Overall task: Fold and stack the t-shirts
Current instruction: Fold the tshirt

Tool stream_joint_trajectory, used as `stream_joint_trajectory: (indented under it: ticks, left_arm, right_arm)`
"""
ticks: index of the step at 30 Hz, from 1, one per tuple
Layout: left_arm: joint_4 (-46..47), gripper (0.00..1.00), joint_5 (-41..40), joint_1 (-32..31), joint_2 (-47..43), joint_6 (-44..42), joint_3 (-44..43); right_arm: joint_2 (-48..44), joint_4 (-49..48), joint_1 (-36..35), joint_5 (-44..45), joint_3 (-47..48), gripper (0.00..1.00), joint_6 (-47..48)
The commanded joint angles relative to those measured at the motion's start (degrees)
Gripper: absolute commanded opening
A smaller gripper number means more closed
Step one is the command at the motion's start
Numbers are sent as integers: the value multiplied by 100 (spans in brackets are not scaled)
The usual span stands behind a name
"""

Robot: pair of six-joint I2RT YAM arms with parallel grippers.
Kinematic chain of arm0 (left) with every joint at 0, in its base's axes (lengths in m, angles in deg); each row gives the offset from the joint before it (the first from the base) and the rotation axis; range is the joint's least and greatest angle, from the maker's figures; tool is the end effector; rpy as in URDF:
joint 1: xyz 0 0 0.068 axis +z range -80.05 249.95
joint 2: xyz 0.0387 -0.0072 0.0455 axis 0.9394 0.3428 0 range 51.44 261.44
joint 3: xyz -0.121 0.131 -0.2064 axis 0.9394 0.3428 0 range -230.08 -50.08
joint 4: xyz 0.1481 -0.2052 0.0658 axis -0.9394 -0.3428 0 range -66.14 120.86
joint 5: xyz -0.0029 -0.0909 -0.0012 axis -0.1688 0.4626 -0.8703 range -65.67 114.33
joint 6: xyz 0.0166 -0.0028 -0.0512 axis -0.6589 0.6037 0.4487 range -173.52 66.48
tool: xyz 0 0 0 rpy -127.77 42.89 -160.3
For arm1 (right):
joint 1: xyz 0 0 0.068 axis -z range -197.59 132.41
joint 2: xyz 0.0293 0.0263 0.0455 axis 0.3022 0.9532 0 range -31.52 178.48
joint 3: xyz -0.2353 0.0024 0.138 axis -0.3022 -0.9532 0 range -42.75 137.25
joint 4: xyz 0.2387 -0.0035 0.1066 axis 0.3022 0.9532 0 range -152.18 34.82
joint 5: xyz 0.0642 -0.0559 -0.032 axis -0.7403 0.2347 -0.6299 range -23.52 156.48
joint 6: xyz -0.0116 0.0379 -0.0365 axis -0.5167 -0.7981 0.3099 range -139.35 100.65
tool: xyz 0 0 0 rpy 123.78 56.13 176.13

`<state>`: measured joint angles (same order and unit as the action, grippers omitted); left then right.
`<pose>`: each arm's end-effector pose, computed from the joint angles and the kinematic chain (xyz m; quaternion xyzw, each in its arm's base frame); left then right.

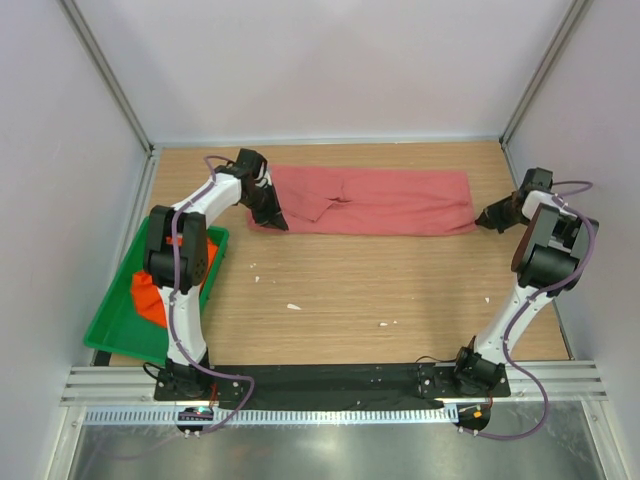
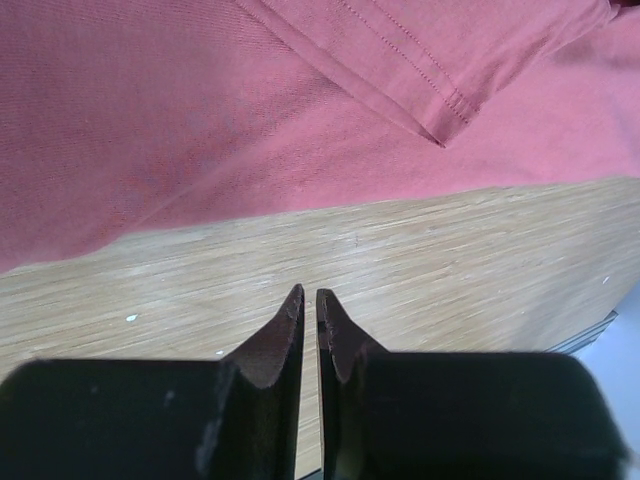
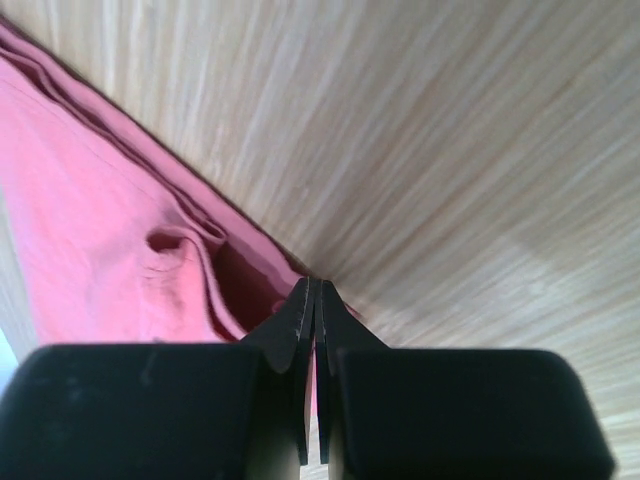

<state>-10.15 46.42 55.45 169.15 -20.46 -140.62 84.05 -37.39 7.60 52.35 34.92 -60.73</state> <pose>0.4110 -0.1201 0.1893 -0.1196 0.9570 -0.2470 0.0941 0.3783 -0.1683 0.1521 0.5050 0.8221 0.1513 0.2151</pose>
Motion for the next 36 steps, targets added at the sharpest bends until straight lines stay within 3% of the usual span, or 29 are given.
stream_joint_trajectory:
  ticks: [1,19,36]
  left_arm:
    - [-38,9,112,18,24,-98,-95]
    - [-38,8,129,26,112,-1,-139]
    - [-21,8,112,26,358,78,-315]
  right_arm:
    - [36,-247,3,-142,293,6,-142]
    - [203,-265,-5,-801,345,5,-221]
    - [-236,772,3,-1021,135,5,-80]
